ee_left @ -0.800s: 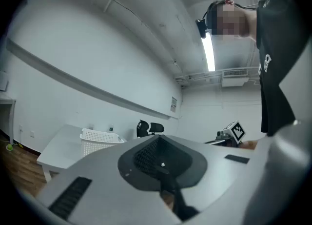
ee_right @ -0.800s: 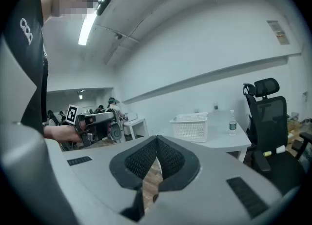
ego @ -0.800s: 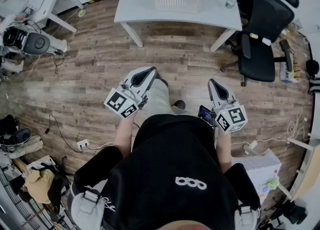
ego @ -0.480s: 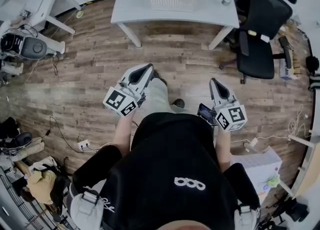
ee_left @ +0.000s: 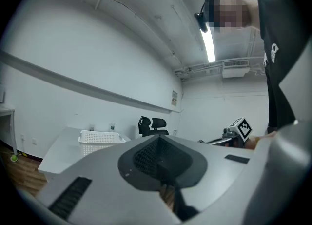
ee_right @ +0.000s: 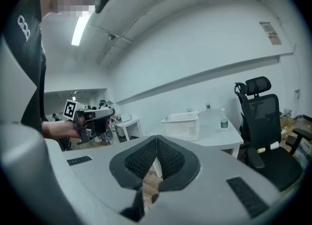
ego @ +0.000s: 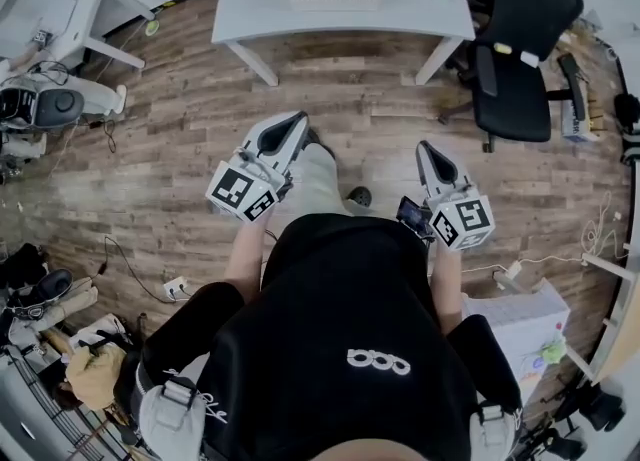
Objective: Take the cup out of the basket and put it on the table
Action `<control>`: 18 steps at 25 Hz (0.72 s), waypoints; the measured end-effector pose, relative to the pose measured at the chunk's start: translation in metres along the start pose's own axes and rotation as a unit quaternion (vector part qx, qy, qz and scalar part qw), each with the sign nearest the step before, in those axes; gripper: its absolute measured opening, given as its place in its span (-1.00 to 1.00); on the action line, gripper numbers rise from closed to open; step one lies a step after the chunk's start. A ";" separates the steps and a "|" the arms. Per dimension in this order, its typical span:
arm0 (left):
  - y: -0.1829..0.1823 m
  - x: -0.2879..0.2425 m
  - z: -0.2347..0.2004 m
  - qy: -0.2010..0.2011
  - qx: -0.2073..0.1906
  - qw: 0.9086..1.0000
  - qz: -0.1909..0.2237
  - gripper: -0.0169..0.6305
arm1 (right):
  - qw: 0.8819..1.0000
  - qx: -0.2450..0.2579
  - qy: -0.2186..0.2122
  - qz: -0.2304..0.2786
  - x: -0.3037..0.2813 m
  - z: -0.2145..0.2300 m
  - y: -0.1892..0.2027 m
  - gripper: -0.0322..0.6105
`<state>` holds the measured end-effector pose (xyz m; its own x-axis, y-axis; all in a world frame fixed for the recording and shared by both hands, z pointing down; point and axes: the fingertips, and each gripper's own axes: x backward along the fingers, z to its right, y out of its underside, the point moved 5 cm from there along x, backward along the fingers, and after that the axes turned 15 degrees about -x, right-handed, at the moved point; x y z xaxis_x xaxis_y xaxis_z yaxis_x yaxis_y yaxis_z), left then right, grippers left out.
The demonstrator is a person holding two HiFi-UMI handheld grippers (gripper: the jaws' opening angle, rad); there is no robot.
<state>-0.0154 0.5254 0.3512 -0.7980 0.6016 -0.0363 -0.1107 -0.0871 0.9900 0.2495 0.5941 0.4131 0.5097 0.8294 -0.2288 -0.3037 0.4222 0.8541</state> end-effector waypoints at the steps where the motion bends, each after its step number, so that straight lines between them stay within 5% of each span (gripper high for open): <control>1: 0.001 -0.002 -0.002 0.000 0.002 1.000 0.000 -0.92 | 1.000 -0.002 0.002 -0.003 -0.002 0.001 0.001 -0.83; 10: 0.022 -0.025 -0.038 0.005 0.023 1.000 -0.006 -0.92 | 0.999 -0.010 0.020 -0.026 -0.038 0.018 -0.001 -0.83; 18: 0.037 -0.077 -0.116 0.029 0.047 0.998 0.000 -0.92 | 0.998 -0.019 0.020 -0.049 -0.130 0.030 -0.025 -0.83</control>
<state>-0.0268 0.3837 0.3745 -0.8317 0.5537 -0.0420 -0.0571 -0.0101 0.9983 0.2151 0.4649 0.4355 0.5057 0.7975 -0.3289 -0.2846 0.5142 0.8091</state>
